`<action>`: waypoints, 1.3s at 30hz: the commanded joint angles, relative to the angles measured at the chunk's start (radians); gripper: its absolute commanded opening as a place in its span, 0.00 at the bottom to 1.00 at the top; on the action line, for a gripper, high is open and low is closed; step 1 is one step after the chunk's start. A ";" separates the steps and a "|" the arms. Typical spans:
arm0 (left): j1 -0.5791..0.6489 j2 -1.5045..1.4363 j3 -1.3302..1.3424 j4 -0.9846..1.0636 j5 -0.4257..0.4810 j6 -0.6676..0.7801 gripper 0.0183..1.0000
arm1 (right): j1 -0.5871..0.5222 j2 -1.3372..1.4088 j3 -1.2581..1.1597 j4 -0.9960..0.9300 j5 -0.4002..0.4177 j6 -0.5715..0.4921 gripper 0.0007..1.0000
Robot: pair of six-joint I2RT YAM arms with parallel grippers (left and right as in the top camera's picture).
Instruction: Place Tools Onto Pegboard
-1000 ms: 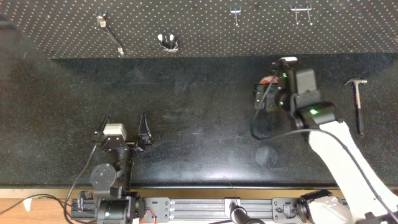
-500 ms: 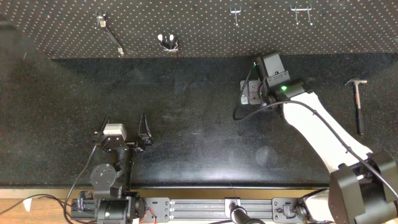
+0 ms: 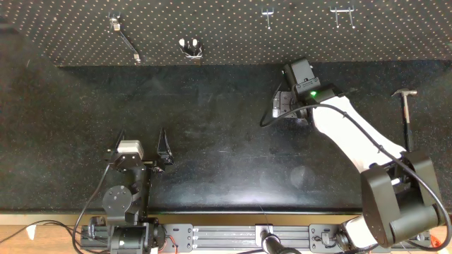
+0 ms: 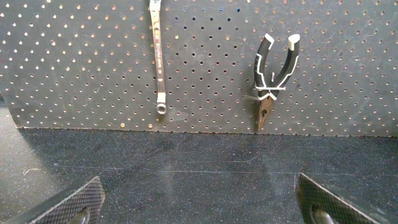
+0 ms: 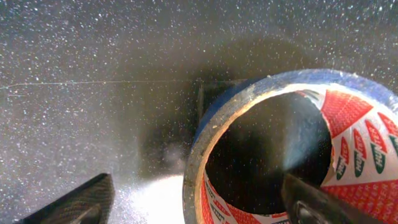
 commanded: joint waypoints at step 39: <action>0.004 -0.010 -0.002 -0.006 0.014 0.017 1.00 | 0.420 -0.410 0.019 0.383 0.624 -0.058 0.07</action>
